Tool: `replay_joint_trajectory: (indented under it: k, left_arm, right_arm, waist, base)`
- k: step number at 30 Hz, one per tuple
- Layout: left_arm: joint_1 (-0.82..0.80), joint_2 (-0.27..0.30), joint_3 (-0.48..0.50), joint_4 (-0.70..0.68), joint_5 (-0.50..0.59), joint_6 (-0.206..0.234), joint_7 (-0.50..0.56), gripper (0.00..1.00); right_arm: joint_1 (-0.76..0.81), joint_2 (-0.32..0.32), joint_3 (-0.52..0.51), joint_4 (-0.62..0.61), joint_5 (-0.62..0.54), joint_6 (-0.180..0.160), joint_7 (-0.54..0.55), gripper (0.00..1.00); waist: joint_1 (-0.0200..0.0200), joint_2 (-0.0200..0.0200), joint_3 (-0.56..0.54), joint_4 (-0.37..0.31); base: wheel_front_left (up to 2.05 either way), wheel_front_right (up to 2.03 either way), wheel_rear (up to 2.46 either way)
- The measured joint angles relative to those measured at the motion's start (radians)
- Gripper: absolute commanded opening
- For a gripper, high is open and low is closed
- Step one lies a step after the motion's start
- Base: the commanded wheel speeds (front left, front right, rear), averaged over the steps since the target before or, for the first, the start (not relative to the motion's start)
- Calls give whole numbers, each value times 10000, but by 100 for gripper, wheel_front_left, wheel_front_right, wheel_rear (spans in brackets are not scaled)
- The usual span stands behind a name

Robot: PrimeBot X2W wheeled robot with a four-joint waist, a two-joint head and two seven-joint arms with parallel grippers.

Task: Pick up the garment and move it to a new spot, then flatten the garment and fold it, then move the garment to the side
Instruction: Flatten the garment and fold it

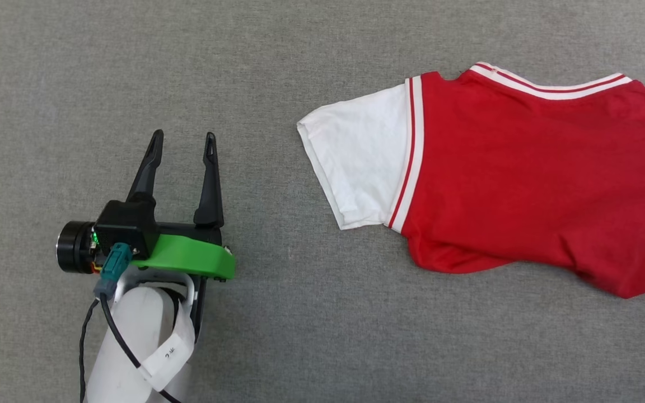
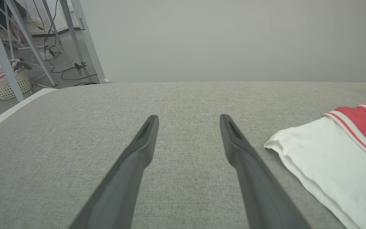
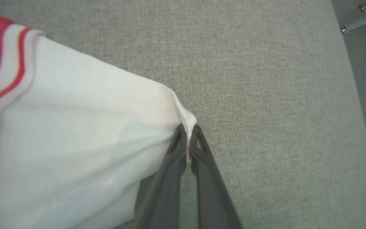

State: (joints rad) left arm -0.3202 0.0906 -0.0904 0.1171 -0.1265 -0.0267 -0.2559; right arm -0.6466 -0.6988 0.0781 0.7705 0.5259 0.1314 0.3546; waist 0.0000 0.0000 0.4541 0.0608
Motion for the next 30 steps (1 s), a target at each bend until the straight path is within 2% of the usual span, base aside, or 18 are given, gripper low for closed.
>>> replay_joint_trajectory:
  k: [3, 4, 5, 12, 18, 25, 30]
  left_arm:
    - [0, -23, 56, 102, 75, -48, 0, 100]
    - [1, -29, 90, 134, 109, -58, 0, 100]
    - [4, -33, 132, 173, 130, -59, -2, 100]
    - [55, -35, 431, 267, 140, -245, -2, 100]
    - [53, 96, 525, 370, 144, -518, -2, 100]
    - [-1030, 765, -104, 970, -182, -938, 102, 100]
    - [-2592, 1567, -1300, 1327, -1231, -1001, 1197, 100]
  right_arm:
    - [-182, 44, -90, 389, 58, 0, -518, 3]
    - [-184, 65, -100, 487, 59, 0, -782, 54]
    - [-185, 96, -102, 554, 59, 0, -1074, 100]
    - [-132, 180, -92, 134, -349, 0, -3753, 100]
    - [523, 598, -207, -1064, -767, 0, -5206, 100]
    - [2037, 1662, -986, -3496, -1511, 0, -5524, 100]
    - [3150, 2533, -1492, -5405, -2036, 0, -5143, 100]
  waist:
    - [0, 0, -50, 66]
    - [0, 0, -103, 74]
    - [0, 0, -168, 76]
    - [0, 0, -829, -56]
    - [0, 0, -1390, -283]
    - [0, 0, -1903, -519]
    - [0, 0, -2062, -685]
  base:
    - [0, 0, 0]
    - [0, 0, 0]
    - [0, 0, 0]
    - [0, 0, 0]
    - [0, 0, 0]
    - [0, 0, 0]
    - [0, 0, 0]
